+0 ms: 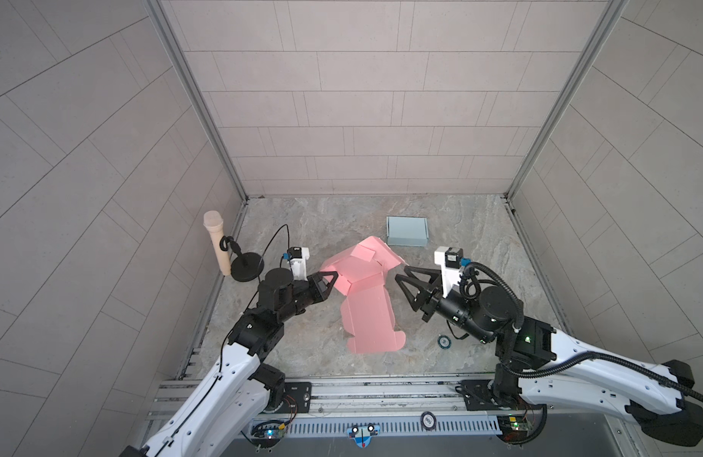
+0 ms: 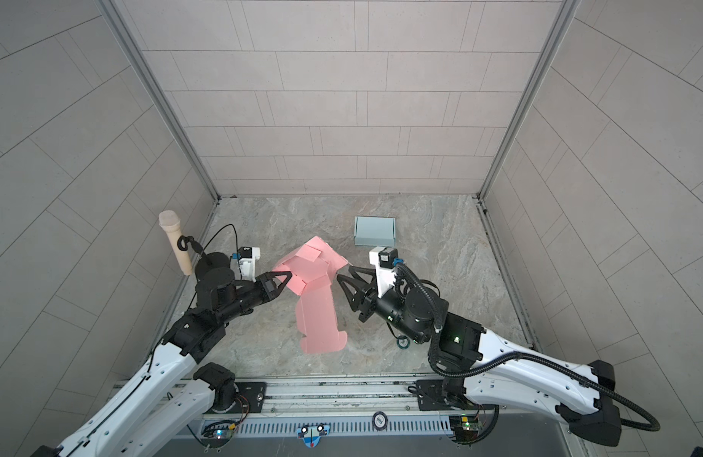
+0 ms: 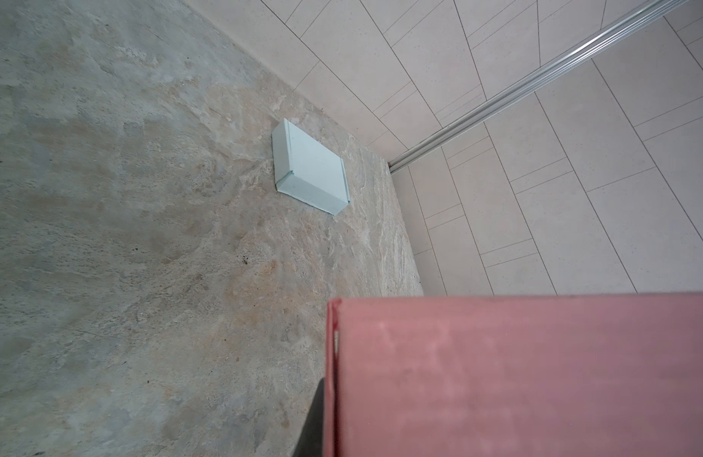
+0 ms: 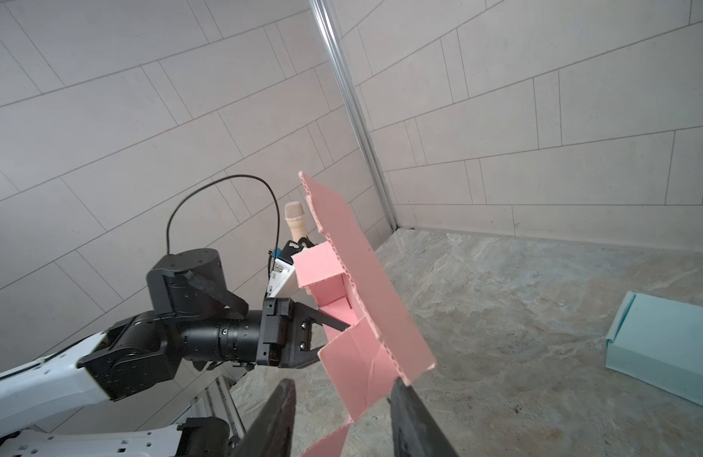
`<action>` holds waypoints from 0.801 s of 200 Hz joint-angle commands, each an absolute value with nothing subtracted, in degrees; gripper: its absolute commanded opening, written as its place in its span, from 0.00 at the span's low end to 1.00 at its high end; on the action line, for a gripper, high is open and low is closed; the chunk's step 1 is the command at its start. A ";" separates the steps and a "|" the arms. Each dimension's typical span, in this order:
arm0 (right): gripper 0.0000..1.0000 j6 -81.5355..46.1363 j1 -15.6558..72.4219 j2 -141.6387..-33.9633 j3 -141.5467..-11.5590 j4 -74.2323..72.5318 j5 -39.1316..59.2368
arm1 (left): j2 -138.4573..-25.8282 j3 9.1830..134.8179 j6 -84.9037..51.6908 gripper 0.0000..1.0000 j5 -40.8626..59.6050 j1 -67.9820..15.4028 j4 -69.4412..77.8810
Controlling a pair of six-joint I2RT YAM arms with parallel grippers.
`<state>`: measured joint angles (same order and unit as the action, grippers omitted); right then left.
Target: Fold the paper box
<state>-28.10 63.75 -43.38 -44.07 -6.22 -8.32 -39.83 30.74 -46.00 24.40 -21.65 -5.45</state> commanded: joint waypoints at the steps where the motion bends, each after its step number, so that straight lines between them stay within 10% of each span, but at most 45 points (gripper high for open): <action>1: 0.42 -24.87 63.98 -39.98 -43.42 -2.50 -6.44 | -39.63 31.59 -43.68 0.08 28.18 -19.34 -5.03; 160: 0.38 -20.26 61.72 -52.82 -53.87 9.31 -1.60 | -45.29 35.81 -29.37 0.10 37.29 -17.04 -14.55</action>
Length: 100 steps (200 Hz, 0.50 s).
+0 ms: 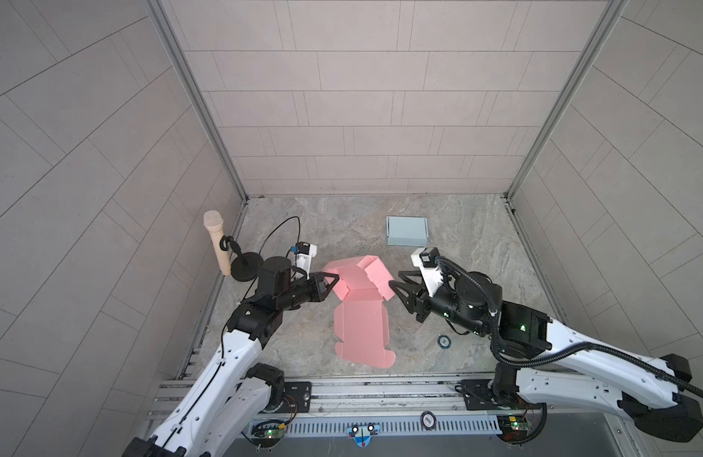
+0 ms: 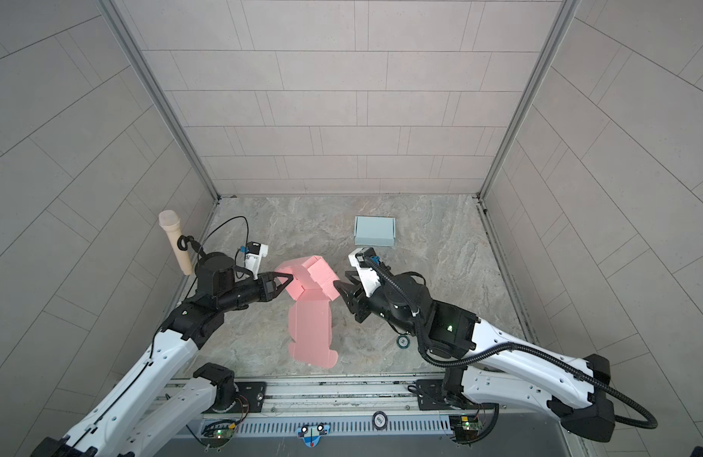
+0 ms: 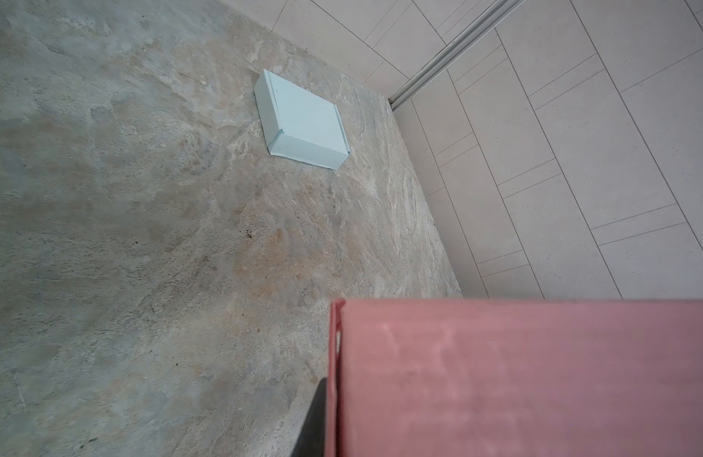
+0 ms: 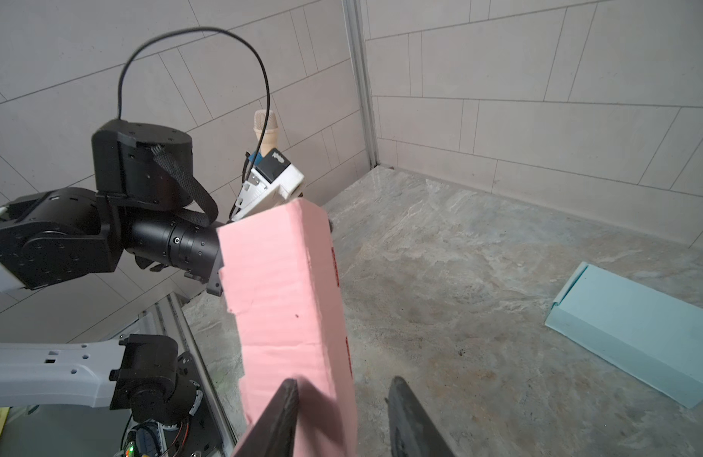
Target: Fold the paper box
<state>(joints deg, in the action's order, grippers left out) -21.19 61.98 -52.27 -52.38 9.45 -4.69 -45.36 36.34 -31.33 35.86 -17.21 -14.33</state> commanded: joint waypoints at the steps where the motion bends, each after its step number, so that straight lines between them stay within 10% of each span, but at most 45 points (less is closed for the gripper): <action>1: 0.38 -20.24 61.71 -52.86 -53.79 9.18 -1.50 | -45.32 35.75 -29.36 0.10 37.28 -17.00 -14.57; 100: 0.23 -20.47 61.00 -60.71 -57.59 12.62 1.88 | -47.59 33.96 -28.64 0.10 36.26 -17.05 -13.50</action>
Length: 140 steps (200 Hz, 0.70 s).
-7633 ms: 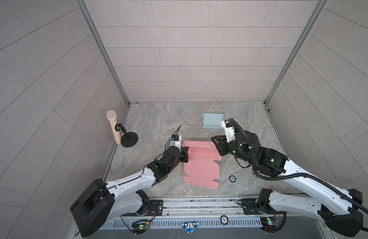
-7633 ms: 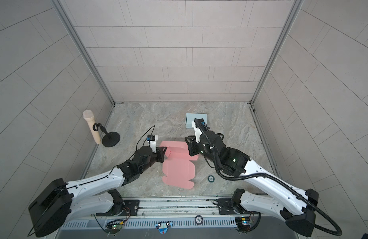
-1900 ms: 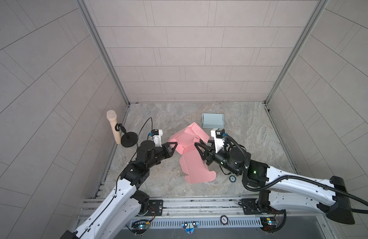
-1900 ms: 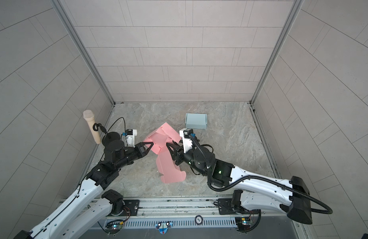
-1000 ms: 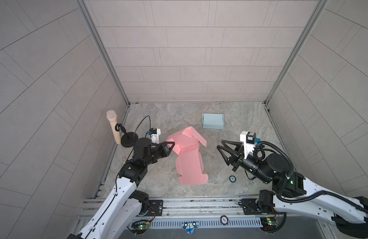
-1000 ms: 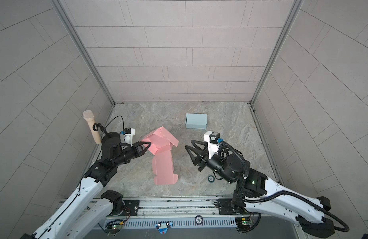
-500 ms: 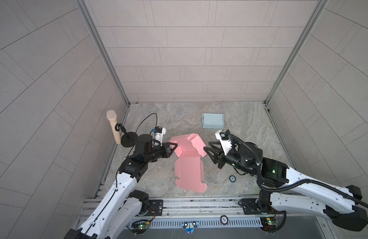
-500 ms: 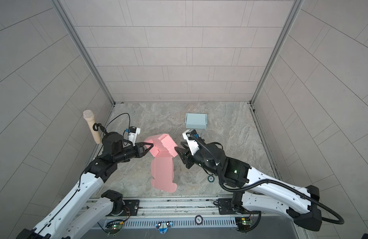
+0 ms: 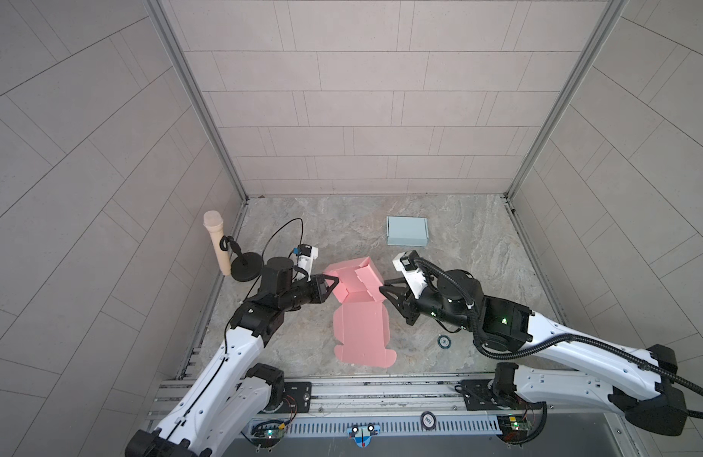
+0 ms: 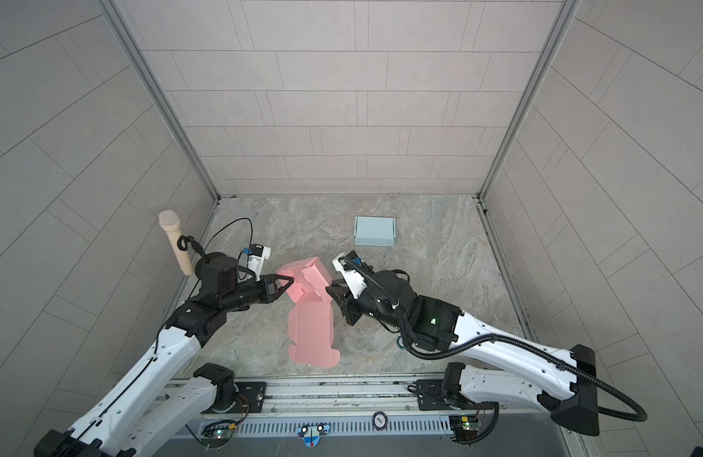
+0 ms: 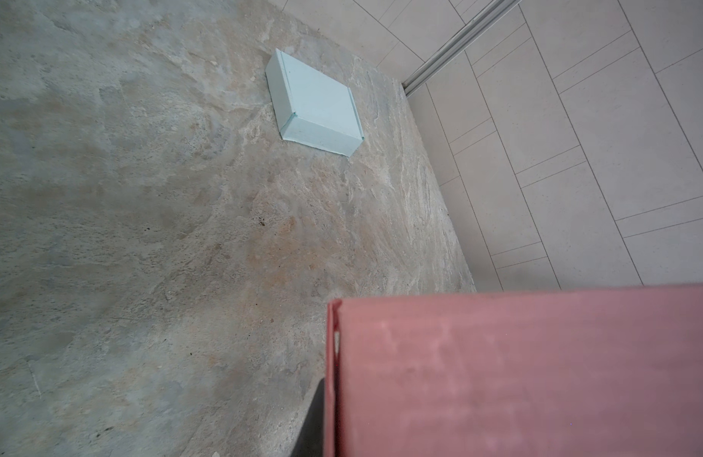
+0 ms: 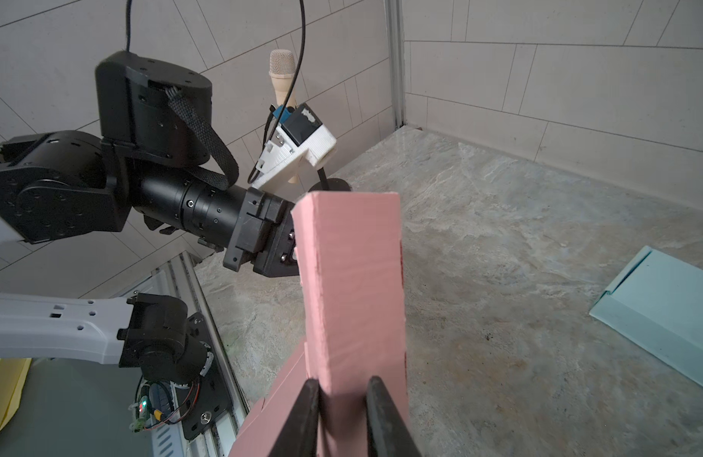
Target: Fold the paper box
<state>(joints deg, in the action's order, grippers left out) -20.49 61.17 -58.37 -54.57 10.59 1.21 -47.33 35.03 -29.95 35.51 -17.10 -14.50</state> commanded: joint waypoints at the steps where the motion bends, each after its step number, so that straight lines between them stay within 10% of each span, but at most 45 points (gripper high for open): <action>1: 0.23 -20.48 61.00 -60.81 -57.75 12.77 1.86 | -47.61 33.99 -28.64 0.10 36.24 -17.05 -13.47; 140: 0.35 -24.66 68.00 -83.33 -77.60 35.30 -23.33 | -51.41 31.60 -27.33 0.10 31.95 -17.12 -13.09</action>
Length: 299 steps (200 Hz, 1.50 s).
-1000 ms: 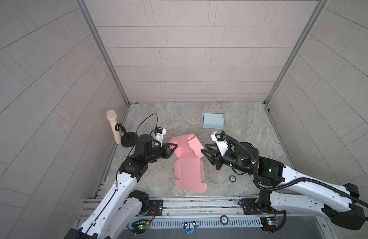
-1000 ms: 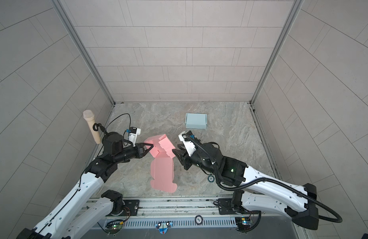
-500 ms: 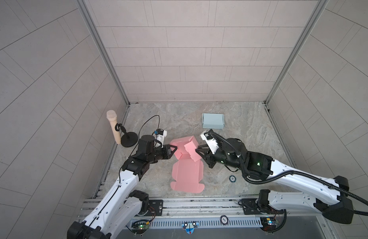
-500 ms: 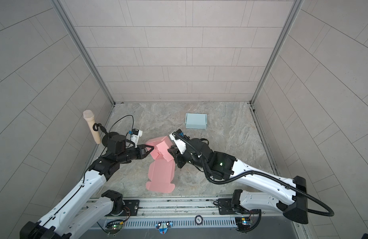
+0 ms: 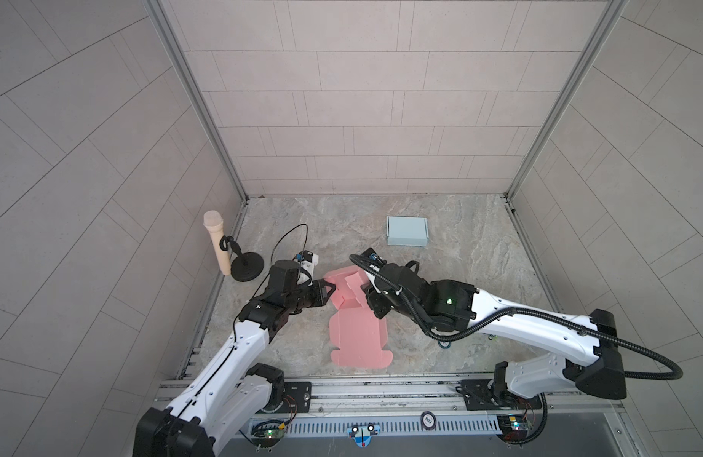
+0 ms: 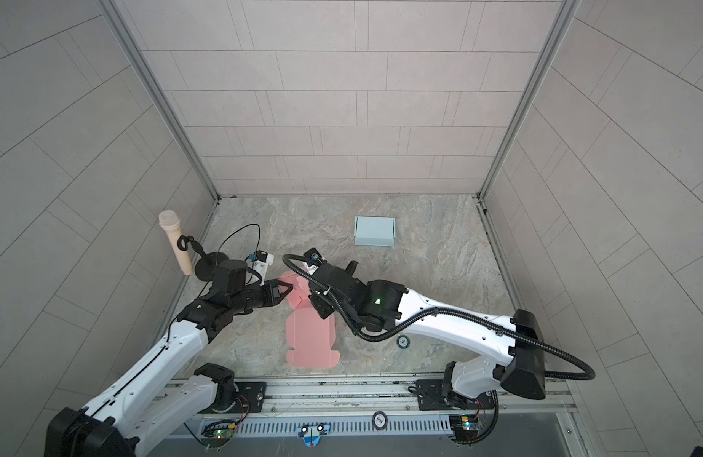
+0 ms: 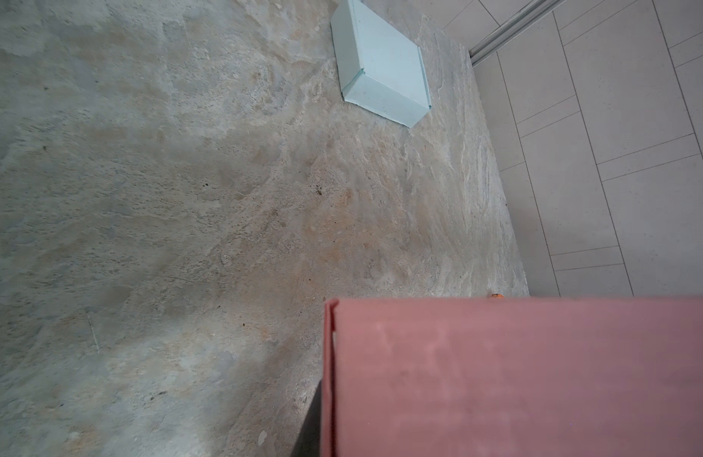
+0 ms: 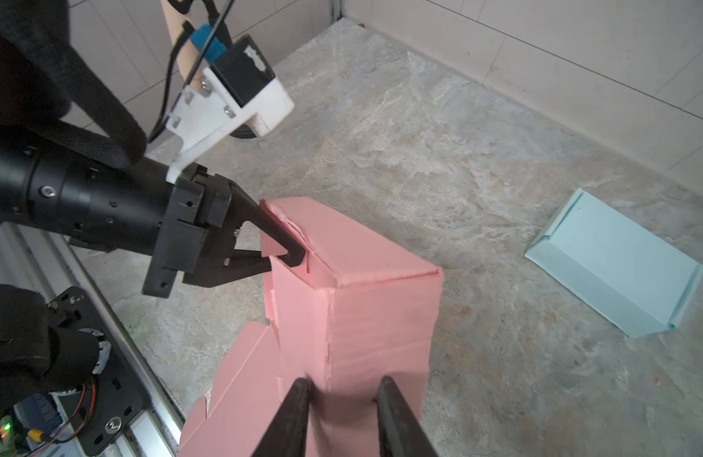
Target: Fold the paper box
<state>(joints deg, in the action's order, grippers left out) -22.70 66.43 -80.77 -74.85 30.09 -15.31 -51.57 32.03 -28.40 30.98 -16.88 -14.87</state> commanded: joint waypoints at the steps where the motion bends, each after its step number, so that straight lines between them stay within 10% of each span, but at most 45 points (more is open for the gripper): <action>1: 0.35 -24.72 68.06 -83.46 -77.69 35.49 -23.57 | -51.41 31.53 -27.33 0.10 31.93 -17.08 -13.10; 123: 0.34 -35.14 75.06 -107.10 -102.69 61.75 -49.53 | -49.82 29.67 -28.47 0.10 31.84 -17.04 -12.77; 193: 0.36 -36.21 74.01 -110.95 -103.10 60.30 -52.63 | -49.05 29.22 -29.06 0.10 32.46 -17.05 -12.10; 242: 0.18 -37.09 73.55 -112.30 -103.49 60.58 -53.97 | -48.97 28.74 -28.92 0.09 32.94 -17.03 -11.87; 299: 0.27 -38.60 72.91 -115.90 -107.44 63.63 -57.78 | -49.46 28.42 -29.60 0.09 33.80 -17.05 -10.74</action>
<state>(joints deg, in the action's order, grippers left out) -36.45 73.17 -113.84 -105.67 62.81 -55.70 -50.02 28.56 -30.41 29.47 -16.75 -14.63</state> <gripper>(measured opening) 0.270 0.098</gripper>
